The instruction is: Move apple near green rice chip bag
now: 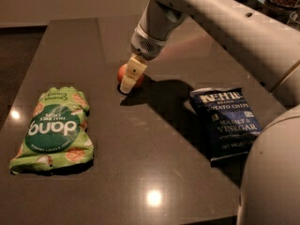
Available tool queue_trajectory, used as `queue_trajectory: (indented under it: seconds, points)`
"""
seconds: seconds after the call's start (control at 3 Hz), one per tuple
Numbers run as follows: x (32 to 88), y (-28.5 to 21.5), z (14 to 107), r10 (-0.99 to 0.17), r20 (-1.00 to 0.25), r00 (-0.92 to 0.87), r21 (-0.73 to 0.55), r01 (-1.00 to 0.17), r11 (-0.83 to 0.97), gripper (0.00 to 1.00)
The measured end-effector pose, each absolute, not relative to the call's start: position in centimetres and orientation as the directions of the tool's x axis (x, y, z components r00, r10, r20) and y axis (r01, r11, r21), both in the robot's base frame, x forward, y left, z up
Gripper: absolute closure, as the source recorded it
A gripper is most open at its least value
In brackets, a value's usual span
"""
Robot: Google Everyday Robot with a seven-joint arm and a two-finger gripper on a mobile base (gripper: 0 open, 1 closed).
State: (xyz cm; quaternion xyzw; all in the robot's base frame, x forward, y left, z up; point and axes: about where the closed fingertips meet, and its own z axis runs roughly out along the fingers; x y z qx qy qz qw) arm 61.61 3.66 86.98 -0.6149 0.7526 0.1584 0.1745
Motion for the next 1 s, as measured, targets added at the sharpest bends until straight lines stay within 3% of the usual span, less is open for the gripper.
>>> queue_trajectory:
  seconds: [1.0]
  points:
    - [56.9,4.6,89.0,-0.829,-0.559,-0.019,-0.009,-1.000,0.029,0.87]
